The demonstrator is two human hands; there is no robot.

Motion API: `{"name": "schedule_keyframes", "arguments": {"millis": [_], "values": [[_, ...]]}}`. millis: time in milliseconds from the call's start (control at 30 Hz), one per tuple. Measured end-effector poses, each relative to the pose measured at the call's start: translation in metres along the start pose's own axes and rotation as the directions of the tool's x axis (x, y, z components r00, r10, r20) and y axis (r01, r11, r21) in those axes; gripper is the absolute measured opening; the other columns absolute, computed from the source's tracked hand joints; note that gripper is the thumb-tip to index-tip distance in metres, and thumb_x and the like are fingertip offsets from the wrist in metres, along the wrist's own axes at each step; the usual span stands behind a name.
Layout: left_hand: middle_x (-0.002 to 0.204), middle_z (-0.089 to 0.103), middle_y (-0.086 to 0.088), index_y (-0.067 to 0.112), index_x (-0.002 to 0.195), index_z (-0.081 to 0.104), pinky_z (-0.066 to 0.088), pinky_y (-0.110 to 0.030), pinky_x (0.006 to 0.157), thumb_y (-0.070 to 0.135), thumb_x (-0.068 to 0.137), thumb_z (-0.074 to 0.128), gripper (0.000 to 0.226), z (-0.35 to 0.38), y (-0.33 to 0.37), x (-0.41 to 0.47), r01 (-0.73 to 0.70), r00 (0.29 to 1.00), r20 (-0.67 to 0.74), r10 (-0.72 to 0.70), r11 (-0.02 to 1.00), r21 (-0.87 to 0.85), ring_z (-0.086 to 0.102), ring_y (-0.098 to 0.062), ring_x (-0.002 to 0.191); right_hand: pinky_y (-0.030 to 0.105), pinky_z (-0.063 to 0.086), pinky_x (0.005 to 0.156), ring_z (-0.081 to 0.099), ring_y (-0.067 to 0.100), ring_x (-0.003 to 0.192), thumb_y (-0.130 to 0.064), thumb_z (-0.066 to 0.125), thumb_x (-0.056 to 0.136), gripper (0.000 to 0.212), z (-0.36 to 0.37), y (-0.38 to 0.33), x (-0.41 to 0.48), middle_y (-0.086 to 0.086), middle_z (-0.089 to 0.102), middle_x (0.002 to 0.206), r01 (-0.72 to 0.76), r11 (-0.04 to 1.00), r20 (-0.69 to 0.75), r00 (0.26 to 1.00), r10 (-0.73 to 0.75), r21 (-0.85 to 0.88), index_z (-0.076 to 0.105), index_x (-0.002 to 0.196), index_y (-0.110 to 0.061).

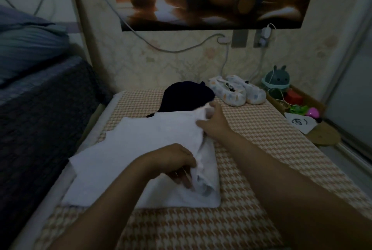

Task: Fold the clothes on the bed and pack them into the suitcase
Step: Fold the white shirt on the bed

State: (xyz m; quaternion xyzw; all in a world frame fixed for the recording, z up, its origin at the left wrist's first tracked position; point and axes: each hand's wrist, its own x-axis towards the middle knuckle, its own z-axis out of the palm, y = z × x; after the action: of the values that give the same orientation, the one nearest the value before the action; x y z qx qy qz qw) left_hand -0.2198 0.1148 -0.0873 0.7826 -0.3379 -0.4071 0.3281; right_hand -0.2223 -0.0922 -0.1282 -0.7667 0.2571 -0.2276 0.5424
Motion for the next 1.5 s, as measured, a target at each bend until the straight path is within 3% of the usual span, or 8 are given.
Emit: {"name": "schedule_keyframes", "arguments": {"millis": [100, 200, 367, 467, 567, 933, 1367, 1500], "values": [[0.08, 0.075, -0.011, -0.004, 0.099, 0.067, 0.047, -0.023, 0.056, 0.018, 0.095, 0.05, 0.029, -0.034, -0.019, -0.013, 0.186, 0.977, 0.075, -0.197, 0.973, 0.133, 0.073, -0.024, 0.072, 0.026, 0.052, 0.07, 0.064, 0.023, 0.104, -0.024, 0.066, 0.091, 0.086, 0.036, -0.013, -0.008, 0.005, 0.055, 0.13, -0.026, 0.988, 0.181, 0.984, -0.002, 0.153, 0.006, 0.153, -0.031], [0.08, 0.073, -0.01, -0.006, 0.096, 0.064, 0.053, -0.028, 0.062, 0.013, 0.093, 0.05, 0.023, -0.056, -0.05, -0.008, 0.423, 0.891, -0.034, -0.452, 0.802, 0.422, 0.071, -0.025, 0.069, 0.027, 0.04, 0.098, 0.049, 0.022, 0.126, -0.023, 0.057, 0.095, 0.056, 0.048, 0.011, -0.019, 0.003, 0.047, 0.143, 0.159, 0.945, 0.234, 0.968, -0.092, -0.287, 0.035, 0.147, -0.025], [0.115, 0.059, -0.009, 0.009, 0.11, 0.057, 0.044, -0.03, 0.085, 0.019, 0.095, 0.045, 0.022, -0.037, -0.064, 0.026, 0.13, 0.817, -0.52, 0.249, 0.799, 0.587, 0.057, -0.027, 0.108, 0.032, 0.004, 0.119, 0.005, 0.02, 0.149, -0.036, 0.039, 0.103, 0.052, 0.057, 0.055, -0.023, 0.004, 0.01, 0.162, 0.374, 0.698, 0.379, 0.912, -0.158, -0.611, 0.028, 0.152, -0.02], [0.154, 0.026, -0.007, 0.015, 0.147, 0.03, 0.026, -0.039, 0.112, 0.034, 0.101, 0.037, 0.05, -0.008, -0.064, 0.038, -0.113, 0.852, -0.29, 0.436, 0.694, 0.711, 0.024, -0.026, 0.141, 0.037, -0.004, 0.12, -0.008, 0.023, 0.149, -0.045, 0.027, 0.102, 0.062, 0.061, 0.059, -0.016, 0.006, -0.006, 0.162, 0.336, 0.648, 0.327, 0.935, -0.14, -0.683, 0.011, 0.155, -0.016], [0.159, -0.021, -0.001, 0.018, 0.153, -0.014, -0.004, -0.043, 0.12, 0.062, 0.096, 0.03, 0.085, 0.005, -0.082, 0.048, -0.01, 0.987, -0.098, 0.125, 0.666, 0.746, -0.015, -0.021, 0.147, 0.047, -0.009, 0.118, -0.015, 0.025, 0.148, -0.052, 0.026, 0.1, 0.067, 0.055, 0.063, -0.005, 0.005, -0.015, 0.161, 0.284, 0.534, 0.272, 0.957, -0.102, -0.797, -0.001, 0.155, -0.024], [0.146, -0.045, 0.006, 0.027, 0.143, -0.034, -0.009, -0.043, 0.119, 0.083, 0.064, 0.061, 0.135, 0.0, -0.073, 0.05, -0.09, 0.995, 0.034, 0.095, 0.696, 0.712, -0.036, -0.015, 0.138, 0.046, -0.008, 0.117, -0.006, 0.017, 0.149, -0.036, 0.027, 0.104, 0.059, 0.071, 0.048, 0.05, -0.003, -0.007, 0.162, 0.488, 0.473, 0.532, 0.846, -0.047, -0.734, -0.004, 0.154, -0.032], [0.15, -0.04, 0.008, 0.029, 0.144, -0.032, -0.007, -0.046, 0.12, 0.084, 0.062, 0.061, 0.136, -0.011, -0.082, 0.021, -0.081, 0.992, 0.126, -0.029, 0.624, 0.777, -0.032, -0.016, 0.141, 0.046, 0.0, 0.12, -0.003, 0.02, 0.149, -0.055, 0.021, 0.1, 0.063, 0.07, 0.047, 0.012, 0.001, -0.004, 0.163, 0.456, 0.438, 0.478, 0.876, -0.068, -0.774, 0.001, 0.155, -0.031], [0.161, 0.012, 0.002, 0.025, 0.154, 0.019, 0.013, -0.04, 0.121, 0.066, 0.091, 0.042, 0.078, -0.021, -0.087, -0.002, -0.161, 0.982, 0.013, 0.191, 0.788, 0.594, 0.017, -0.016, 0.145, 0.044, 0.005, 0.121, 0.004, 0.02, 0.149, -0.045, 0.025, 0.103, 0.057, 0.093, 0.02, -0.019, 0.001, 0.002, 0.163, 0.491, 0.47, 0.495, 0.86, -0.126, -0.733, 0.013, 0.155, -0.025]]}}
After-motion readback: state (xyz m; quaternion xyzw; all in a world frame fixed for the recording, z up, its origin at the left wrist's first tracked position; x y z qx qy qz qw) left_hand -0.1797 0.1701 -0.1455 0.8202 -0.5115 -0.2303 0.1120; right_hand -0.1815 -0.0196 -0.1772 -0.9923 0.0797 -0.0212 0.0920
